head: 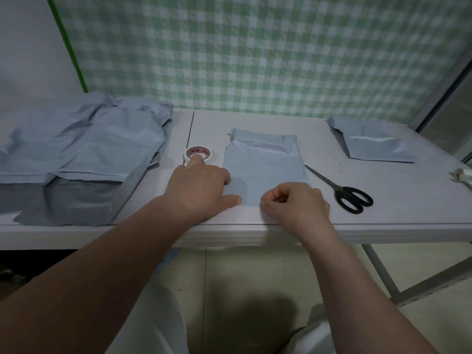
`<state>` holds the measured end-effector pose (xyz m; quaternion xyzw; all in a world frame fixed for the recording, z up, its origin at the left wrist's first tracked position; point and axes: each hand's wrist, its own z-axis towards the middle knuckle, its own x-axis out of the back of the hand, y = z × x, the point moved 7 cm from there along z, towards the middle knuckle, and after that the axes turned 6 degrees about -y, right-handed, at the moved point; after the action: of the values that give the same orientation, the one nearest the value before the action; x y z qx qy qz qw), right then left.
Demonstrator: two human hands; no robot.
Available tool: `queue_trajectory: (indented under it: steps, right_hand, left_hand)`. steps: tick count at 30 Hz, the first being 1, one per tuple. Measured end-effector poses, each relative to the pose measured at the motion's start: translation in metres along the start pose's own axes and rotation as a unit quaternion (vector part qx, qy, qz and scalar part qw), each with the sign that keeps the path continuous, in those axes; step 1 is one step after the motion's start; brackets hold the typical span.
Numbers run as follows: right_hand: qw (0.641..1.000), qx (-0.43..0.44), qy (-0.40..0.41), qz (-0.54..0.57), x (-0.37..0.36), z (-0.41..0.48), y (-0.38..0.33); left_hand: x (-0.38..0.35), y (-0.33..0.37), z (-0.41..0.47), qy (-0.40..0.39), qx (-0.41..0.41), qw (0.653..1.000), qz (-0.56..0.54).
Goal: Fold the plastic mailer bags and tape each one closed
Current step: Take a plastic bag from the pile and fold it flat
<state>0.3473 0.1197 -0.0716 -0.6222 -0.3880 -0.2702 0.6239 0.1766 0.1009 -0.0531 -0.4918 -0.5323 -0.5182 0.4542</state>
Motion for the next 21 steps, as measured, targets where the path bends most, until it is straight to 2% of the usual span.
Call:
queue_trajectory:
  steps: [13,15,17,19,21]
  right_hand:
    - [0.987,-0.062,0.020,0.146,0.043,-0.007,0.078]
    - [0.986,-0.065,0.018,0.150,0.045,-0.008,0.082]
    - [0.986,-0.063,0.015,0.150,0.046,-0.009,0.081]
    - [0.987,-0.056,0.016,0.150,0.047,-0.010,0.080]
    - [0.991,-0.030,0.042,0.123,0.047,-0.014,0.071]
  left_hand:
    - [-0.001,-0.001,0.001,-0.019,-0.009,1.000,-0.009]
    - [0.003,0.007,0.003,-0.002,-0.046,0.999,-0.007]
    - [0.004,0.020,0.005,-0.004,-0.118,0.992,-0.036]
    - [-0.002,0.032,0.006,-0.043,-0.180,0.979,-0.089]
    - [-0.012,0.041,0.004,-0.065,-0.205,0.972,-0.099]
